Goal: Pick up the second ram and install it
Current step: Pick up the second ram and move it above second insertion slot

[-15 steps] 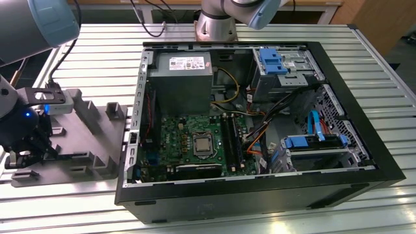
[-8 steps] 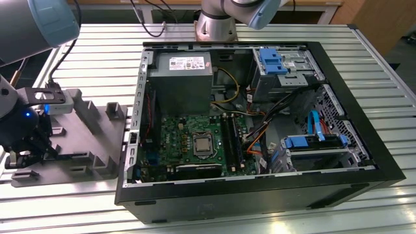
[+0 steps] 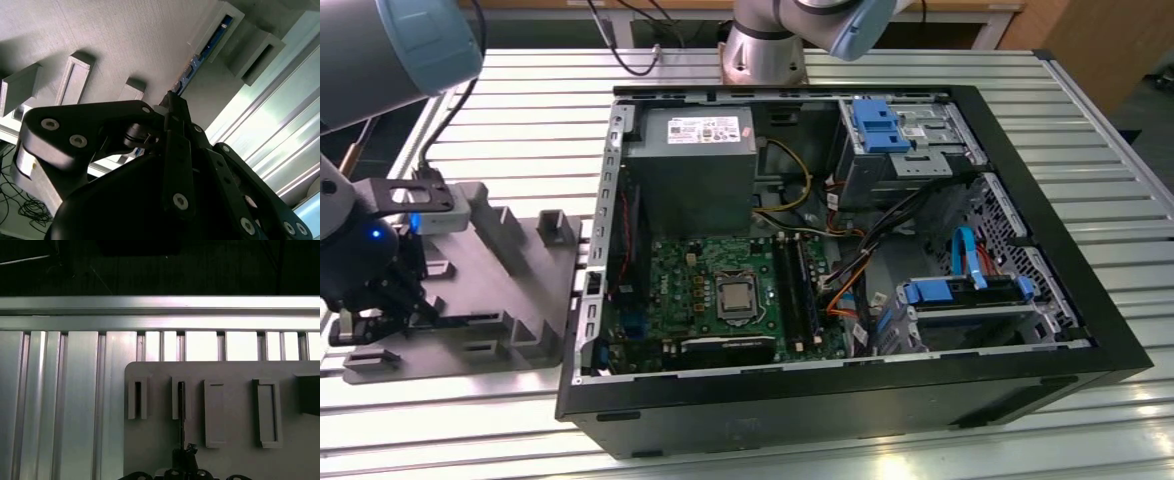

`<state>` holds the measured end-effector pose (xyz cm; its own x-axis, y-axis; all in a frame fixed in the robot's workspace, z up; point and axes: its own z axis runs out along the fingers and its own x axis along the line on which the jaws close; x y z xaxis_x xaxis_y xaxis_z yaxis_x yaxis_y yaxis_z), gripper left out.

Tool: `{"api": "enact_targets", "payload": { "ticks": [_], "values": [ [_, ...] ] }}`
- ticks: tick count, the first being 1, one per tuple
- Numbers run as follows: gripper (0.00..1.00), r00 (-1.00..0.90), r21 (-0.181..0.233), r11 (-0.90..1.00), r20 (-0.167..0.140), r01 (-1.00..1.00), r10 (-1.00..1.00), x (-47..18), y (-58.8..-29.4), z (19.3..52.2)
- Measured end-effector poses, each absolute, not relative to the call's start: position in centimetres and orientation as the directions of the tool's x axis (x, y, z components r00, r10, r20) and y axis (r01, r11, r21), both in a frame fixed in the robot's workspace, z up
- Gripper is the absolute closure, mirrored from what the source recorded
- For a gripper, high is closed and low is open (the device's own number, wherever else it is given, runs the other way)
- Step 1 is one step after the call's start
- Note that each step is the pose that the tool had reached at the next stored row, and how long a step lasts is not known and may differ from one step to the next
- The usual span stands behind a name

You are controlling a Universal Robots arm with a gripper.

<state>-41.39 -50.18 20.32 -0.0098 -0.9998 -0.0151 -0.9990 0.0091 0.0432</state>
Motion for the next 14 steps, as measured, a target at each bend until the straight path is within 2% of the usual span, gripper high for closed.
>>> {"api": "enact_targets", "payload": {
  "ticks": [14],
  "values": [
    [0.89,-0.010,0.043,0.009,-0.015,-0.999,-1.000,-41.39,-50.18,20.66]
  ]
}}
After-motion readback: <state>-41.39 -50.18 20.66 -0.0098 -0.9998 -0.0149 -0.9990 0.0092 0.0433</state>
